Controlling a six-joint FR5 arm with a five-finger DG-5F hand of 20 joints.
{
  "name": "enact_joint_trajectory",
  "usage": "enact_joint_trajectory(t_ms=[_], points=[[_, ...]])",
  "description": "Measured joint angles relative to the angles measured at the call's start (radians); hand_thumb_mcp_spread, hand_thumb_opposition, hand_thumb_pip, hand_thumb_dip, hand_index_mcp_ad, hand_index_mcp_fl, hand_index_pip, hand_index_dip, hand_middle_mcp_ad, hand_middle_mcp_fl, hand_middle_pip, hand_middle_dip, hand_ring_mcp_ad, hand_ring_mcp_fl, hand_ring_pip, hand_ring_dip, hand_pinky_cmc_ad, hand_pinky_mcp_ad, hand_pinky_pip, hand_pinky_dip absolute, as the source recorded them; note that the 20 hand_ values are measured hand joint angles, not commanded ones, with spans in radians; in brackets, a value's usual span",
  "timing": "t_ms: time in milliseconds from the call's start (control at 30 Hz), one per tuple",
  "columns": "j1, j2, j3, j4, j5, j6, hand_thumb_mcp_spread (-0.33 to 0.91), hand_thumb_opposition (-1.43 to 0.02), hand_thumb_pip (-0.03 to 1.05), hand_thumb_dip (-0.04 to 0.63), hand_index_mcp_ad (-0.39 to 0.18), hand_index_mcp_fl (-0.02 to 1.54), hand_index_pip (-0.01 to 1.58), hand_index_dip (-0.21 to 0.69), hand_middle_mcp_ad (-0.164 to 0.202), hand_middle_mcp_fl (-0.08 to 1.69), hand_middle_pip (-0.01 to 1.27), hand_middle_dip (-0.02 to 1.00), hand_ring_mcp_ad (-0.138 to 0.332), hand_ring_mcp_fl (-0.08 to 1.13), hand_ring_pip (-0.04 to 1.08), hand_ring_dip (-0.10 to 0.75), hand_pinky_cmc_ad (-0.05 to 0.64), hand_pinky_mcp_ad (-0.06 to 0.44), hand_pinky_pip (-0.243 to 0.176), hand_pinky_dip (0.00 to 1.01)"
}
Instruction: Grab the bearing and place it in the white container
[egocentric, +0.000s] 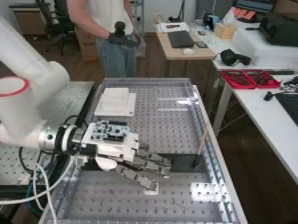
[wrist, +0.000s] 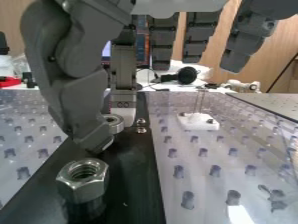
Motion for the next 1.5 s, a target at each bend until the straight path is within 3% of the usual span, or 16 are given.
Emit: enact_joint_trajectory(t_ms=[467, 900, 1200, 1500], points=[[0.011, 0.039, 0.008, 0.001, -0.006, 0.001, 0.49, -0.95, 0.5, 0.298, -0.117, 0.29, 1.47, 0.136, 0.065, 0.05, 0.15, 0.19, 0.113, 0.02, 0.11, 0.08, 0.353, 0.278, -0.042, 0.18], [0.076, 0.145, -0.032, -0.017, 0.056, -0.01, 0.49, -0.95, 0.5, 0.298, -0.117, 0.29, 1.46, 0.136, 0.065, 0.05, 0.15, 0.19, 0.113, 0.02, 0.11, 0.08, 0.353, 0.278, -0.042, 0.18], [0.2, 0.261, -0.093, -0.064, 0.207, -0.006, 0.49, -0.95, 0.5, 0.298, -0.117, 0.29, 1.46, 0.136, 0.065, 0.08, 0.15, 0.19, 0.112, 0.02, 0.11, 0.08, 0.353, 0.278, -0.042, 0.18], [0.382, 0.364, -0.139, -0.138, 0.39, 0.004, 0.49, -0.95, 0.5, 0.298, -0.117, 0.29, 1.46, 0.136, 0.056, 0.09, 0.15, 0.19, 0.106, 0.01, 0.11, 0.08, 0.353, 0.276, -0.042, 0.18]])
